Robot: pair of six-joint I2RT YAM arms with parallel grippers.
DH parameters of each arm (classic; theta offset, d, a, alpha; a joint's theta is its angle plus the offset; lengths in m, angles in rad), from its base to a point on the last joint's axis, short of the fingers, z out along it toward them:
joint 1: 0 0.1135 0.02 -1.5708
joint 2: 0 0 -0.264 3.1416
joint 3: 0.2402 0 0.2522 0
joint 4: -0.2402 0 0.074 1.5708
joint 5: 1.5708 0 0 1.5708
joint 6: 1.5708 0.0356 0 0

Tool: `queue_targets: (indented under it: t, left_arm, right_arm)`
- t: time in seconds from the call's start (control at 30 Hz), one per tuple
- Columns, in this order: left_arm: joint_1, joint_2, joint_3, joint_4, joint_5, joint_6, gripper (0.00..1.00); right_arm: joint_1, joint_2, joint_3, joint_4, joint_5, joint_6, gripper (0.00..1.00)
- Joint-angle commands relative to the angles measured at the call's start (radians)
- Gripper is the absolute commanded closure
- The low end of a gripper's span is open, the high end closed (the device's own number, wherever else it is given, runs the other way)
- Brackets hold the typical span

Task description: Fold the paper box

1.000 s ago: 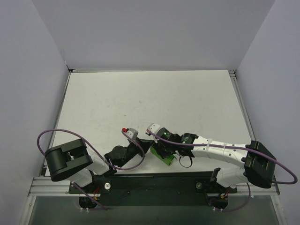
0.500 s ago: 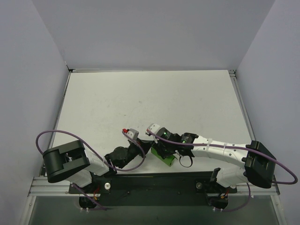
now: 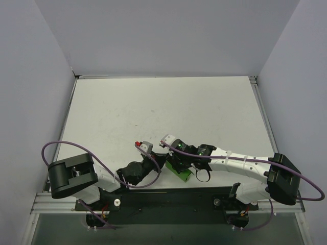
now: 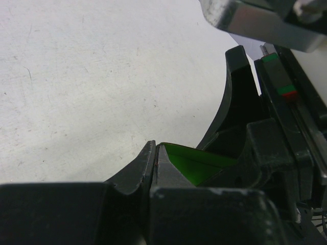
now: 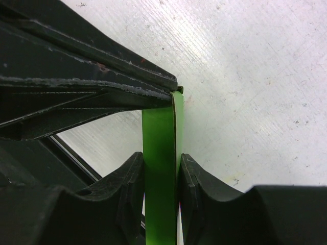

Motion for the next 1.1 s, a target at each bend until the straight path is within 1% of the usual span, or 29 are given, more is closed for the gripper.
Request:
queue_targets:
  t: [0.0, 0.17, 0.3, 0.33, 0.4, 0.43, 0.47, 0.5, 0.57, 0.6, 0.63, 0.7, 0.97, 1.07]
  left_arm:
    - [-0.067, 0.065, -0.048, -0.416, 0.039, -0.037, 1.0]
    - [-0.107, 0.067, -0.055, -0.427, 0.013, -0.08, 1.0]
    - [-0.138, 0.051, -0.026, -0.501, -0.022, -0.081, 1.0]
    - [-0.139, 0.053, -0.023, -0.505, -0.028, -0.081, 1.0]
    - [-0.144, 0.054, -0.018, -0.513, -0.046, -0.084, 1.0]
    - [-0.147, 0.053, -0.018, -0.519, -0.056, -0.084, 1.0]
    - [-0.153, 0.05, -0.018, -0.525, -0.077, -0.086, 1.0]
    - [-0.158, 0.044, -0.018, -0.528, -0.088, -0.086, 1.0]
    - [-0.168, 0.035, -0.014, -0.536, -0.114, -0.075, 1.0]
    - [-0.173, 0.033, -0.009, -0.538, -0.122, -0.072, 1.0]
    - [-0.177, 0.033, -0.008, -0.539, -0.126, -0.068, 1.0]
    - [-0.194, 0.031, -0.002, -0.539, -0.146, -0.057, 1.0]
    - [-0.213, 0.008, 0.066, -0.623, -0.182, -0.019, 1.0]
    - [-0.213, -0.005, 0.069, -0.634, -0.183, -0.017, 1.0]
  right_arm:
    - [-0.002, -0.02, 0.055, 0.025, 0.038, 0.013, 0.99]
    - [-0.001, -0.031, 0.05, 0.025, 0.04, 0.015, 0.99]
    - [0.005, -0.054, 0.07, 0.005, 0.044, 0.027, 0.96]
    - [0.005, -0.06, 0.07, 0.004, 0.044, 0.03, 0.9]
    - [0.007, -0.082, 0.07, 0.001, 0.05, 0.046, 0.83]
    - [0.007, -0.089, 0.07, -0.006, 0.052, 0.049, 0.76]
    - [0.007, -0.097, 0.07, -0.006, 0.052, 0.056, 0.72]
    - [0.009, -0.112, 0.067, -0.01, 0.053, 0.059, 0.71]
    - [0.012, -0.129, 0.059, -0.012, 0.057, 0.069, 0.66]
    - [0.013, -0.143, 0.052, -0.012, 0.057, 0.072, 0.61]
    - [0.013, -0.148, 0.05, -0.013, 0.058, 0.073, 0.6]
    - [0.016, -0.163, 0.041, -0.013, 0.061, 0.079, 0.58]
    - [0.022, -0.18, -0.019, 0.013, 0.061, 0.086, 0.58]
    - [0.022, -0.203, -0.019, 0.008, 0.061, 0.093, 0.55]
